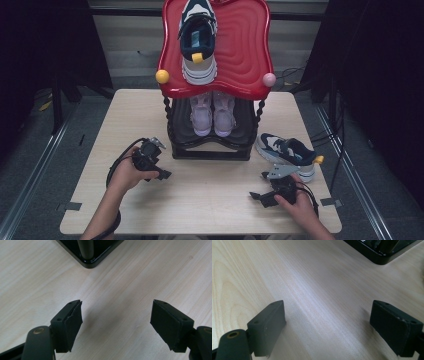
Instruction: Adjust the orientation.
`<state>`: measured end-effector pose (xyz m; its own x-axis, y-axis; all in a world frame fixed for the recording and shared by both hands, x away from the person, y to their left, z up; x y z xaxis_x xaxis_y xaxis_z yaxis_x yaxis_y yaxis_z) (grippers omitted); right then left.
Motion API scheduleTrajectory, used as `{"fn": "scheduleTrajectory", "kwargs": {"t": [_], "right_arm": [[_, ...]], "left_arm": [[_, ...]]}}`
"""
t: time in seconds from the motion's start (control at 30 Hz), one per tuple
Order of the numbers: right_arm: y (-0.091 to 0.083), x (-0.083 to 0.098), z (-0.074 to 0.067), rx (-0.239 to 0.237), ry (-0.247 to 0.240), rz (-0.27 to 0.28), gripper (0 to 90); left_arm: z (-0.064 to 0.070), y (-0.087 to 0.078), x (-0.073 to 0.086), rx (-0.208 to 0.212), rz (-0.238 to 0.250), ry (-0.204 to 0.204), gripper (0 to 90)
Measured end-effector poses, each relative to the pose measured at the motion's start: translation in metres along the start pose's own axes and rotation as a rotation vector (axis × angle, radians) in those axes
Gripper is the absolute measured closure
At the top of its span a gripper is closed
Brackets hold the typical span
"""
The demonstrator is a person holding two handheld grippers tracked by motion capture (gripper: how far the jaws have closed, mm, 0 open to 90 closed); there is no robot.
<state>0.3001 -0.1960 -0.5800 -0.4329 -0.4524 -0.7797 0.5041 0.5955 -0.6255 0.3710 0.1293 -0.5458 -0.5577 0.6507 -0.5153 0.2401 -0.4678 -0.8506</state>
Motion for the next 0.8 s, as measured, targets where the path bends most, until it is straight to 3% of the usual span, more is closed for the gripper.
{"fn": "scheduleTrajectory", "kwargs": {"t": [0.23, 0.4, 0.57, 0.8], "right_arm": [[0.0, 0.0, 0.0, 0.0, 0.0, 0.0, 12.3], [0.0, 0.0, 0.0, 0.0, 0.0, 0.0, 12.3], [0.0, 0.0, 0.0, 0.0, 0.0, 0.0, 12.3], [0.0, 0.0, 0.0, 0.0, 0.0, 0.0, 12.3]], "left_arm": [[0.0, 0.01, 0.004, -0.014, 0.058, 0.001, 23.9], [-0.003, 0.015, 0.006, -0.038, 0.093, -0.02, 21.6], [-0.001, 0.02, 0.007, -0.027, 0.144, -0.023, 21.3], [-0.002, 0.027, 0.01, -0.073, 0.179, -0.008, 15.9]]}}
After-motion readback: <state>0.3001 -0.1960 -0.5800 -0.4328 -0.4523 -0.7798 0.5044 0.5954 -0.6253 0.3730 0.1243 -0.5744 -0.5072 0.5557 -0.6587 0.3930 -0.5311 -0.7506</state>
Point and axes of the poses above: each handheld gripper's, and its own axes: y roughly forward along the jaws, x roughly out of its underside, z roughly to its right, the point moved 10 cm from there along y, roughly forward along the jaws, and after that the axes turned 5 degrees about z, right-handed, at the moved point
